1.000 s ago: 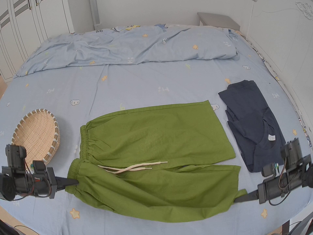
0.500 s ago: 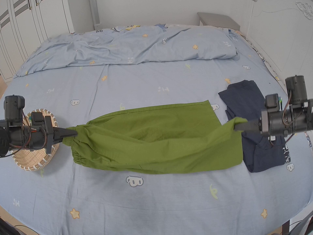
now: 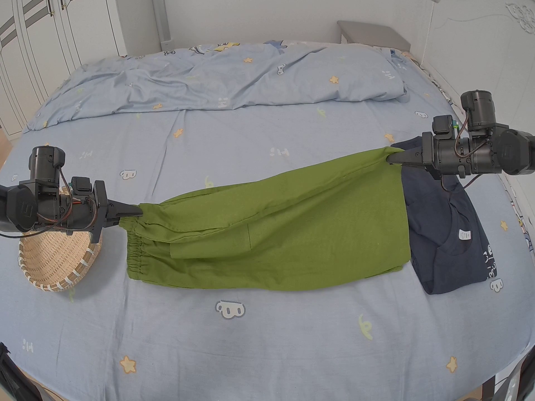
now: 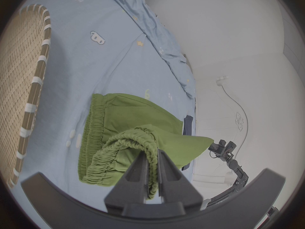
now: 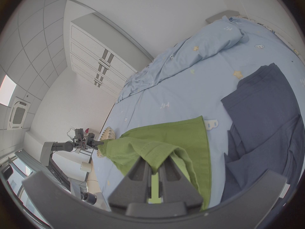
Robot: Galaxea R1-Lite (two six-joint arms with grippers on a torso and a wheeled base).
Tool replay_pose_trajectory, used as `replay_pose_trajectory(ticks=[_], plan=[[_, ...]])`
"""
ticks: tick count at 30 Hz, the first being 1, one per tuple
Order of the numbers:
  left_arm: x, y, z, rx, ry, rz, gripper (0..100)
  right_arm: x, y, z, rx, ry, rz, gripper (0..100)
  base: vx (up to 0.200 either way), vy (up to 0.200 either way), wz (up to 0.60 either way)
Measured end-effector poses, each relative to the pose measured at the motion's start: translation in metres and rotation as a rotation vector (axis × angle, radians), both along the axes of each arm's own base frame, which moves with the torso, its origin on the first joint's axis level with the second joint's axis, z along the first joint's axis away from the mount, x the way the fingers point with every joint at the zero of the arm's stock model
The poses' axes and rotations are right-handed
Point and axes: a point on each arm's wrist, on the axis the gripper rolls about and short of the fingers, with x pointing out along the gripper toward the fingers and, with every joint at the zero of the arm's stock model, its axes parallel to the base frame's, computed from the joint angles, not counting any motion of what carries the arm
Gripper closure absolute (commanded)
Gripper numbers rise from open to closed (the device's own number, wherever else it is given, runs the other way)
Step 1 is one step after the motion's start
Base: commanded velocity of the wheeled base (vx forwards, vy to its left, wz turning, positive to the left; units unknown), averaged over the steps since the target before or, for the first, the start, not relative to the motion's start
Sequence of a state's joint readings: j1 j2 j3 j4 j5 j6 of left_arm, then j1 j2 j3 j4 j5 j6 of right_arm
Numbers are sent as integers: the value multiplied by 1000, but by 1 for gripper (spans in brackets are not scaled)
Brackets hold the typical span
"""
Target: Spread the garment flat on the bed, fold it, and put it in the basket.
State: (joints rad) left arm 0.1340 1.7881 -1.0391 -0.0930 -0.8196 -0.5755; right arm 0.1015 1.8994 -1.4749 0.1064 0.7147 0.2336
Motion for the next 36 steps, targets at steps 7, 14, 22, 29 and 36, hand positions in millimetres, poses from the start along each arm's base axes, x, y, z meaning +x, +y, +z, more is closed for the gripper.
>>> replay_pose_trajectory(ticks=[7, 14, 22, 29, 36], plan=[[15, 5, -11, 26, 22, 30, 100, 19, -5, -16, -2, 32, -18, 100, 0, 0, 0], [27, 8, -17, 48, 29, 61, 100, 28, -2, -32, -6, 74, -17, 100, 0, 0, 0], [34, 10, -22, 48, 37, 64, 100, 36, -1, -44, -13, 97, -23, 100, 0, 0, 0], [38, 10, -27, 49, 49, 64, 100, 43, 1, -54, -16, 113, -21, 100, 0, 0, 0], [41, 11, -32, 54, 54, 68, 100, 49, 3, -64, -19, 134, -18, 100, 0, 0, 0]])
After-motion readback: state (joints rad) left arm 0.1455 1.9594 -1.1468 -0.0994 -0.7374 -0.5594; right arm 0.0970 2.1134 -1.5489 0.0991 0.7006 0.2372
